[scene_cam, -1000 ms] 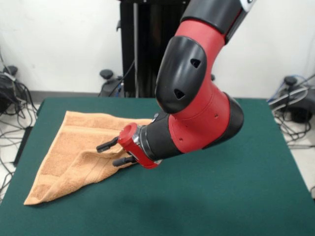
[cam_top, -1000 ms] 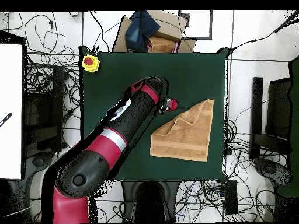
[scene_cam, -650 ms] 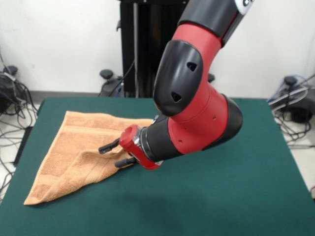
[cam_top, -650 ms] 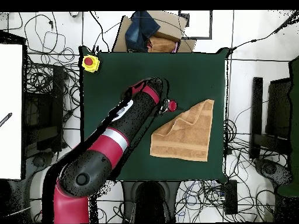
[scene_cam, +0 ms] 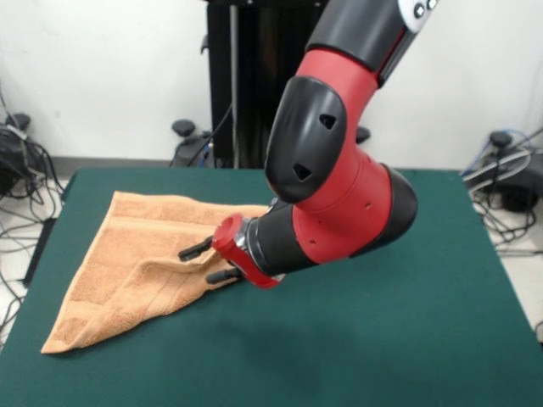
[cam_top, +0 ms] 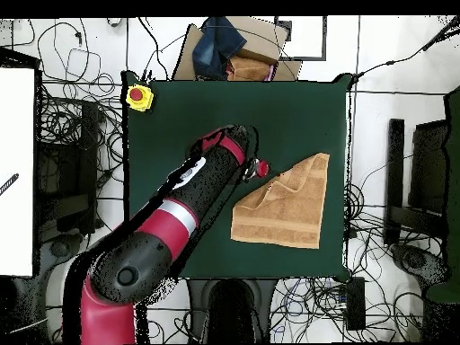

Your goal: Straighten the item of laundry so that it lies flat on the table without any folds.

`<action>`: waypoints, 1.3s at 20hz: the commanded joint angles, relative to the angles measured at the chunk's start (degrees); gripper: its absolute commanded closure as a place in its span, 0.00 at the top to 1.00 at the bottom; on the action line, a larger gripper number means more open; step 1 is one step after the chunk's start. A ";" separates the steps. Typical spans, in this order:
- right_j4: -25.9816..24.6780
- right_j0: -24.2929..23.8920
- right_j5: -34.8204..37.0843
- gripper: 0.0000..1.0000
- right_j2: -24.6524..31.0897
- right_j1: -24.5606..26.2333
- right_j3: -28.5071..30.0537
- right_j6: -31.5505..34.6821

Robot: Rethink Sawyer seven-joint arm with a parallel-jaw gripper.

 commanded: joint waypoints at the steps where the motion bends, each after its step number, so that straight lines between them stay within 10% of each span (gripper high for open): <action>1: -1.04 1.39 -4.07 1.00 8.24 1.11 6.95 9.79; 26: 1.13 -1.18 -12.85 1.00 3.82 9.41 0.33 18.12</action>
